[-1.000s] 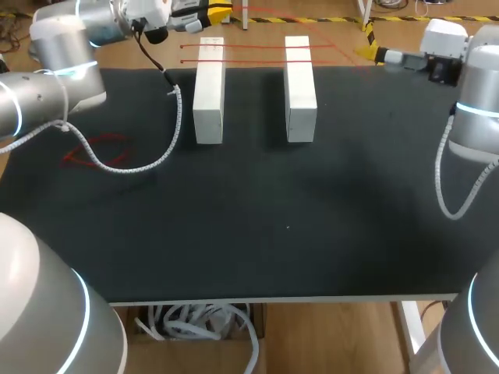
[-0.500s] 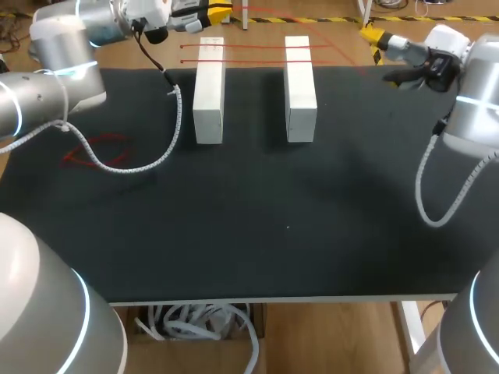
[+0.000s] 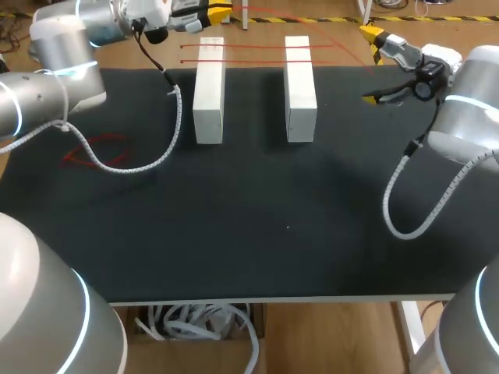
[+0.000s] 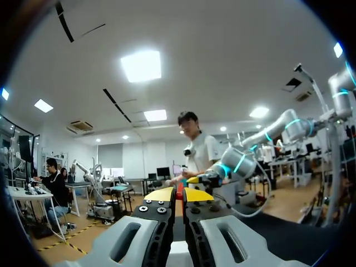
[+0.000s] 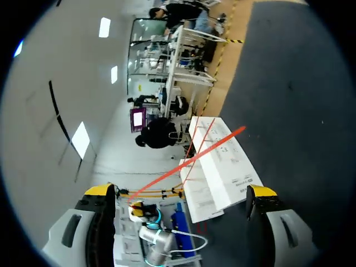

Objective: Grab the tape and strap the tape.

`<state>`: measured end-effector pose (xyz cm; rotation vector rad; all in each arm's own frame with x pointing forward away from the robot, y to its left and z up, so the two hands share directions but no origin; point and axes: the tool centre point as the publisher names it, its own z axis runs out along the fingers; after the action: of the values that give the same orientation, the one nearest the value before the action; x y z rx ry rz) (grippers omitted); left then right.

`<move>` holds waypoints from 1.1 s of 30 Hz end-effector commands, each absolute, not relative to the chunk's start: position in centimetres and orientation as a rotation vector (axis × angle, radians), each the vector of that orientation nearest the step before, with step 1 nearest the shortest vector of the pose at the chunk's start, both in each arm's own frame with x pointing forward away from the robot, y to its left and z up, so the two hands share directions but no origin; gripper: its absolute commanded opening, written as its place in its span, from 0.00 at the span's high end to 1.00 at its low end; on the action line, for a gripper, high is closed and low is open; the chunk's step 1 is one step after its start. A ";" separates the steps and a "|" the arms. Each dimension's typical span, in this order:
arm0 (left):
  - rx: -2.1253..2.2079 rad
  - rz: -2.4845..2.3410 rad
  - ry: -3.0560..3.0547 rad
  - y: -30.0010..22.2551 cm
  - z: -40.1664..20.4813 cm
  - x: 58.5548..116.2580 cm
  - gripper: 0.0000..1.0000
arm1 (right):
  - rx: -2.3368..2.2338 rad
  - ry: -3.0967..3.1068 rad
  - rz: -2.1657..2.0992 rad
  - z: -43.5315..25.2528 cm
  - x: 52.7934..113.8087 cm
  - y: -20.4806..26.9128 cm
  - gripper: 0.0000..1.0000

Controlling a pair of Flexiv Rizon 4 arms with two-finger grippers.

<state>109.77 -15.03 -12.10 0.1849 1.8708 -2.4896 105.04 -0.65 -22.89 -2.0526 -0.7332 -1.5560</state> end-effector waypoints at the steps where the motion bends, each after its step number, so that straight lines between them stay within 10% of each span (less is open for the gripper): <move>1: 0.181 -2.487 1.869 -15.1 -12.1 109.6 1.00 | -2.094 -0.102 -1.694 -23.5 105.8 -0.1 0.00; 33: 0.181 -2.487 1.869 -15.1 -12.1 109.6 1.00 | -2.152 0.334 -2.041 -22.1 108.3 -1.7 0.00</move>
<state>109.76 -15.03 -12.10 0.1850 1.8709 -2.4896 108.32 -1.86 -22.03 -1.8507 -0.2179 -1.7828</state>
